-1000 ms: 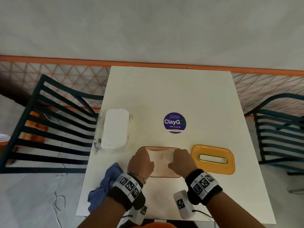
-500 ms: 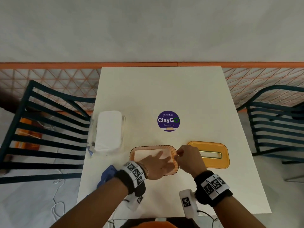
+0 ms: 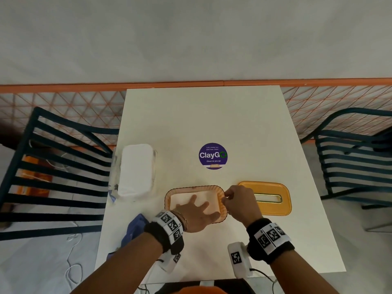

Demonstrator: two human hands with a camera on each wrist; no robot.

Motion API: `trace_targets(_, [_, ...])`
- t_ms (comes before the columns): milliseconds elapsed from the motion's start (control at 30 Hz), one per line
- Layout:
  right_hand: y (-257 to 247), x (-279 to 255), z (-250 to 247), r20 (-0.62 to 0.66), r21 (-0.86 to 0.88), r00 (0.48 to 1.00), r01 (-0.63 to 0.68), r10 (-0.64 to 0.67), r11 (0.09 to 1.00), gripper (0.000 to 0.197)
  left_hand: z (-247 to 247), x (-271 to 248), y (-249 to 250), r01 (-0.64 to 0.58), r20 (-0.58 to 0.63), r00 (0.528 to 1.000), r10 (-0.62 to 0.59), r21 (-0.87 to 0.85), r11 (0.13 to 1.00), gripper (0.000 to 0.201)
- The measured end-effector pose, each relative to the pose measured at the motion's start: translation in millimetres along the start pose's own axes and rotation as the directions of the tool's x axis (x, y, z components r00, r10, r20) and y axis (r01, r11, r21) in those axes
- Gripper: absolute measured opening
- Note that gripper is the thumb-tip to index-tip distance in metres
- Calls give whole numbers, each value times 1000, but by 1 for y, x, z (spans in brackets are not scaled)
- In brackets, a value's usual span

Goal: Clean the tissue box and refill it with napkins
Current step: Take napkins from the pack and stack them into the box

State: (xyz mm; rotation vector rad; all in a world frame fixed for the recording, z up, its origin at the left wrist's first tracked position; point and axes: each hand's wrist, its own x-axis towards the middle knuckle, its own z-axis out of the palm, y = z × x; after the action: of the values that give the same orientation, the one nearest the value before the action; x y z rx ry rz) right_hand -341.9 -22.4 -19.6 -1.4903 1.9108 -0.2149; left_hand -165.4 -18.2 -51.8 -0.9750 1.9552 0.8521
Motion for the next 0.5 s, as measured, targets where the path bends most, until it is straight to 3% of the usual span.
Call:
trace_targets(167, [0, 1, 1, 6, 18, 1000, -14, 13, 1000, 6, 1, -8, -6, 22, -100, 995, -27, -51, 998, 49])
trace_targets(233, [1, 3, 3, 2, 33, 1000, -9, 9, 999, 6, -2, -17, -11, 41, -131, 989, -67, -191, 981, 54])
trace_targets(300, [1, 5, 3, 2, 37, 1000, -13, 13, 999, 7, -12, -38, -8, -38, -274, 959, -69, -368, 929, 49])
trace_targets(333, [0, 6, 3, 6, 37, 1000, -14, 14, 999, 8, -17, -52, -9, -88, -378, 918, -121, -490, 867, 49])
trace_targets(400, [1, 8, 4, 16, 49, 1000, -26, 26, 998, 8, -20, -79, -22, -205, -555, 774, -304, -675, 709, 43])
trace_targets(433, [1, 8, 4, 19, 55, 999, -35, 34, 998, 7, -20, -90, -34, -218, -603, 684, -411, -707, 673, 35])
trace_targets(500, [2, 9, 5, 17, 66, 999, -48, 47, 997, 7, -17, -102, -72, -131, -602, 474, -643, -770, 625, 26])
